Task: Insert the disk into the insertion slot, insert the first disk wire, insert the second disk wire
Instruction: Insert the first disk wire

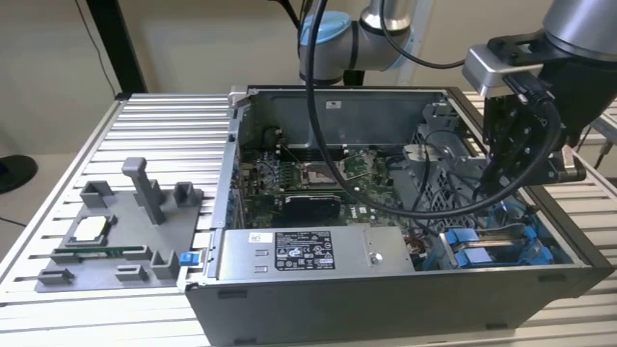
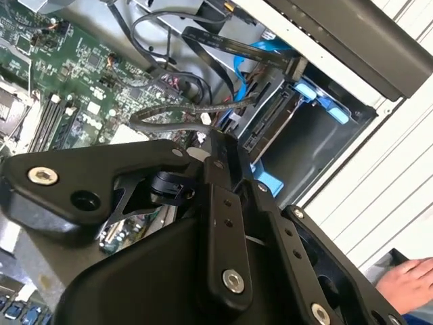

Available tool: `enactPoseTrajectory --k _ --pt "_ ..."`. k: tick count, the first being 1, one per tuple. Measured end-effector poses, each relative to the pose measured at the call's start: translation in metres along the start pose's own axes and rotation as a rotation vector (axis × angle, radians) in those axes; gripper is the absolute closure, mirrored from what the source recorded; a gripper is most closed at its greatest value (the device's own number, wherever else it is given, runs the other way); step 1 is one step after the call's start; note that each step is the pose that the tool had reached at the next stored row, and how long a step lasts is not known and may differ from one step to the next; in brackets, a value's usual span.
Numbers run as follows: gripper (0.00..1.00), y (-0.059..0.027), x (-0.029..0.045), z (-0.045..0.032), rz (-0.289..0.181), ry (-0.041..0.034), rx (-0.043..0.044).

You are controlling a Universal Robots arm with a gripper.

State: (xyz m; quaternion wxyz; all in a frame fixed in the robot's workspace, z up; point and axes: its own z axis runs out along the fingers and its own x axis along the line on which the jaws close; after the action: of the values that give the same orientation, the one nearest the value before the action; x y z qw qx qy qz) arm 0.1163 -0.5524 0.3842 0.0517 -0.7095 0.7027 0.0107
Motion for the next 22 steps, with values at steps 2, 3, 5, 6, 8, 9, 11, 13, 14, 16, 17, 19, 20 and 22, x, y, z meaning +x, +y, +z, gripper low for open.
enactPoseTrajectory --k 2,3,5,6,8,9,11,13,14,16,17,19,20,22 --pt "1.00 0.0001 0.0027 0.0002 0.000 0.0000 -0.0047" --pt "1.00 0.0000 0.0043 0.0003 0.001 0.0001 -0.0069" --pt "1.00 0.0001 0.0078 0.0004 0.001 -0.0001 -0.0116" --pt "1.00 0.0001 0.0096 0.0004 0.001 0.0000 -0.0140" --pt "1.00 0.0002 0.0136 0.0005 0.002 -0.0001 -0.0195" --pt "1.00 0.0001 0.0154 0.0005 0.002 -0.0001 -0.0234" --pt "1.00 0.0002 0.0192 0.0007 0.003 0.0000 -0.0320" --pt "1.00 0.0002 0.0232 0.0008 0.004 0.0000 -0.0408" --pt "1.00 0.0003 0.0250 0.0009 0.004 0.0000 -0.0451" --pt "1.00 0.0003 0.0287 0.0010 0.005 -0.0001 -0.0534" --pt "1.00 0.0003 0.0306 0.0011 0.005 0.0000 -0.0576" --pt "1.00 0.0003 0.0347 0.0012 0.006 0.0000 -0.0657" --pt "1.00 0.0004 0.0366 0.0013 0.006 -0.0001 -0.0697" --pt "1.00 0.0005 0.0399 0.0014 0.007 -0.0001 -0.0760"
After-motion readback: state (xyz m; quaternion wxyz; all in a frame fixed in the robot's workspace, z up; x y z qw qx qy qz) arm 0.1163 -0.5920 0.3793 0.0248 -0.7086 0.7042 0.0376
